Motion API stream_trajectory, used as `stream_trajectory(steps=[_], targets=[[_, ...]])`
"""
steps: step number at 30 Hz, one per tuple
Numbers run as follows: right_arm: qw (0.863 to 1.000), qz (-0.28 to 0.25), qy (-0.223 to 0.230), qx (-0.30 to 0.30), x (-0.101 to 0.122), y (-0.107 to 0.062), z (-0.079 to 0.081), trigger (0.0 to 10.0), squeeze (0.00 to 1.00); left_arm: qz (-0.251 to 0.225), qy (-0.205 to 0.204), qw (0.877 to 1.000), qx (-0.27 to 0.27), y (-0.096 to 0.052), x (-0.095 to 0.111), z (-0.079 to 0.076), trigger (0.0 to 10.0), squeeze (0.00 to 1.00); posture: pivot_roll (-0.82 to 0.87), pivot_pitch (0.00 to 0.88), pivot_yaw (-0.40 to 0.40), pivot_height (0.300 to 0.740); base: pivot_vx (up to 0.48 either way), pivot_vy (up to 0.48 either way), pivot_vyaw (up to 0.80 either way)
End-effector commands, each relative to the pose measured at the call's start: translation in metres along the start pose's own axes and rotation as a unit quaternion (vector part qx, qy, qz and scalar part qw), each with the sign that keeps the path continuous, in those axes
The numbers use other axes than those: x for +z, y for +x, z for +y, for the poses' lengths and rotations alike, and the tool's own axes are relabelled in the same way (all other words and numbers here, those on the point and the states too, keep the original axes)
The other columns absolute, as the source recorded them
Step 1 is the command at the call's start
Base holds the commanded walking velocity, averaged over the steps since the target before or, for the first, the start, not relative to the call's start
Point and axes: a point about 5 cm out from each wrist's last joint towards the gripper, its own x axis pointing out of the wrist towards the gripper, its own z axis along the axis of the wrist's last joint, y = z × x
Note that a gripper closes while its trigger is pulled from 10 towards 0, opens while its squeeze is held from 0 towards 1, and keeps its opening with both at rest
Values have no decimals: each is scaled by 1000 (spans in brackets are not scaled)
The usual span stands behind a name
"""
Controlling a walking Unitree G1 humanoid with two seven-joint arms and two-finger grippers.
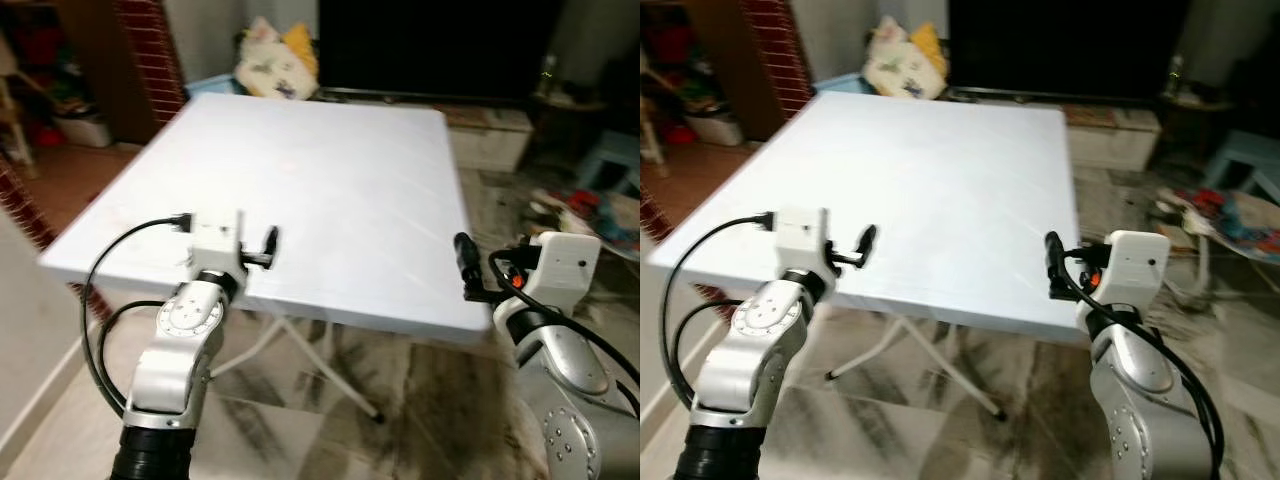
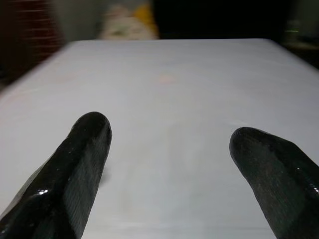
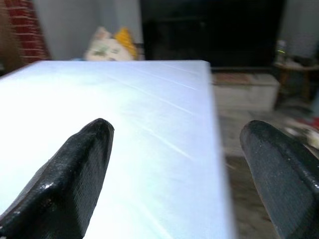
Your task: Hang keys on a hook
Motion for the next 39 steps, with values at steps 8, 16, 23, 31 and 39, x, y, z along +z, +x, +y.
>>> stream_trajectory(steps=[8, 16, 23, 31, 39], targets=[[1000, -13, 0, -16, 5, 3, -6, 10000, 0, -10, -4, 1000, -20, 2, 4, -8, 10000, 0, 49, 0, 32, 740, 0, 292, 278], [1000, -18, -3, -20, 8, 7, -7, 10000, 0, -17, -6, 999, -46, 4, 7, -19, 10000, 0, 44, 0, 23, 740, 0, 0, 0], [1000, -20, -8, -19, 11, 9, -8, 10000, 0, -22, -45, 997, -54, 9, 10, -24, 10000, 0, 31, 0, 13, 740, 0, -47, 0], [1000, -16, -11, -17, 10, 8, -7, 10000, 0, -13, -62, 997, -47, 11, 8, -23, 10000, 0, 27, 0, 11, 740, 0, -390, 0], [1000, -14, -12, -4, 9, 9, -3, 10000, 0, -12, -63, 997, -44, 11, 7, -23, 10000, 0, 27, 0, 8, 740, 0, -472, 0]])
